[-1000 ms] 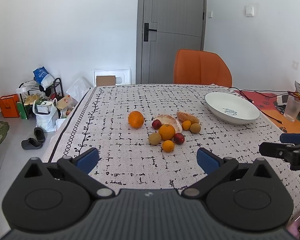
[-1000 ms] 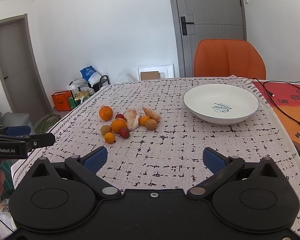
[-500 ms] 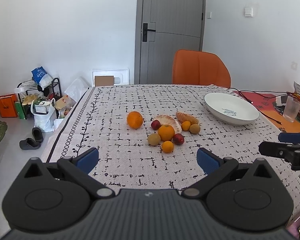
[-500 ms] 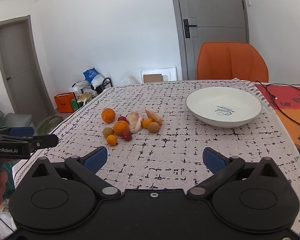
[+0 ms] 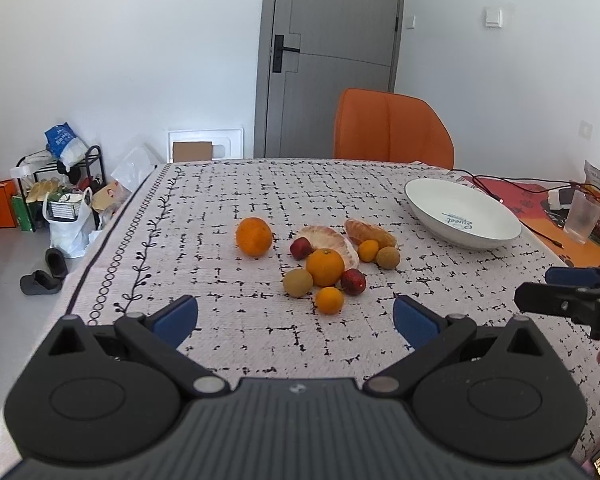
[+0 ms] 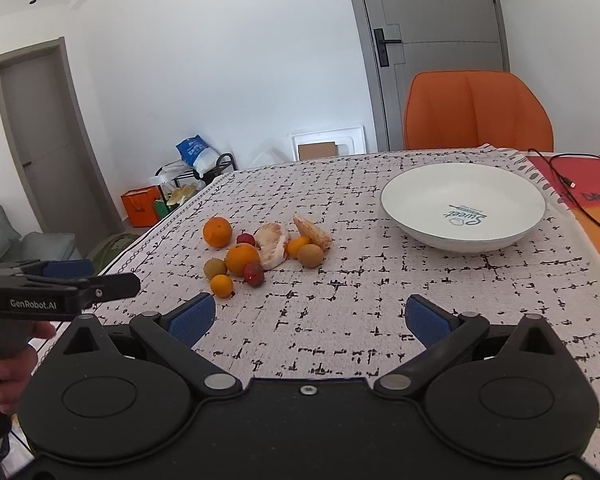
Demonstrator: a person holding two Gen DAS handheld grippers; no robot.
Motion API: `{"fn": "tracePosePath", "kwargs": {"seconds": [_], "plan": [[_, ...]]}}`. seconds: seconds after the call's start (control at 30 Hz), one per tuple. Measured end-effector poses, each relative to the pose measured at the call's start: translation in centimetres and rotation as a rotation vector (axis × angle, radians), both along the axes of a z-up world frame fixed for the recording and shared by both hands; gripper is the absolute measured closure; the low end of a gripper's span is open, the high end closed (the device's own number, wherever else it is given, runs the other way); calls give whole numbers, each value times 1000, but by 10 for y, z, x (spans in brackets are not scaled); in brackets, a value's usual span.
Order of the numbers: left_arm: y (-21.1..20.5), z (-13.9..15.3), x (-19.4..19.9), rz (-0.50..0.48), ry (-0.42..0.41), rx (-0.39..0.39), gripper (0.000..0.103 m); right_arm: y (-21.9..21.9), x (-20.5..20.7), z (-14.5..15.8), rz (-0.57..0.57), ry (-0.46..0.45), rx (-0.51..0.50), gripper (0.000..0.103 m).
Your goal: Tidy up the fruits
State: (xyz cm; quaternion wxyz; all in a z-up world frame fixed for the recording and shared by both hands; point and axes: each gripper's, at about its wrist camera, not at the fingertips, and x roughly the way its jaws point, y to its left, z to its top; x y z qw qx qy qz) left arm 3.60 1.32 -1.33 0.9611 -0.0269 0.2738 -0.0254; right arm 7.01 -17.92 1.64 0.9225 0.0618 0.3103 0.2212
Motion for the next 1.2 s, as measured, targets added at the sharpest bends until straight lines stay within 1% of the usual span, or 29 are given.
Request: {"fn": "tracePosePath", "kwargs": {"seconds": [0.07,0.13,0.27,0.3,0.43,0.5,0.63,0.8,1.03,1.07,1.1,1.13,1.2], "plan": [[-1,-3,5,-8,9,-5,1,0,5,-2,2,3,6,1],[-1,-6,12,-13,23,-12,2,0,9,-5,9,5,6,6],[-1,-10,21,-17,27,-18,2,4,19,-10,23,18,8,10],[-1,-10,24,-17,26,-17,3,4,21,-11,28,21,9,12],[-3,-15,36,-17,48,-19,9,7,31,-15,42,34,6,18],[-4,-17,43,-17,66,-27,15,8,37,-18,44,41,2,21],[-7,-22,53,-18,90,-34,23,7,47,-22,48,56,9,25],[-11,-30,65,-32,132,-43,42,8,58,-26,53,65,6,26],[-17,-43,84,-43,189,-58,62,11,70,-33,67,84,0,28],[-18,-46,86,-46,198,-62,71,11,72,-35,69,89,2,28],[-19,-48,88,-45,199,-61,77,11,74,-36,70,95,3,28],[-20,-48,89,-42,190,-52,80,12,75,-37,71,98,3,28],[-19,-48,91,-44,193,-53,81,13,79,-40,74,103,0,28]]}}
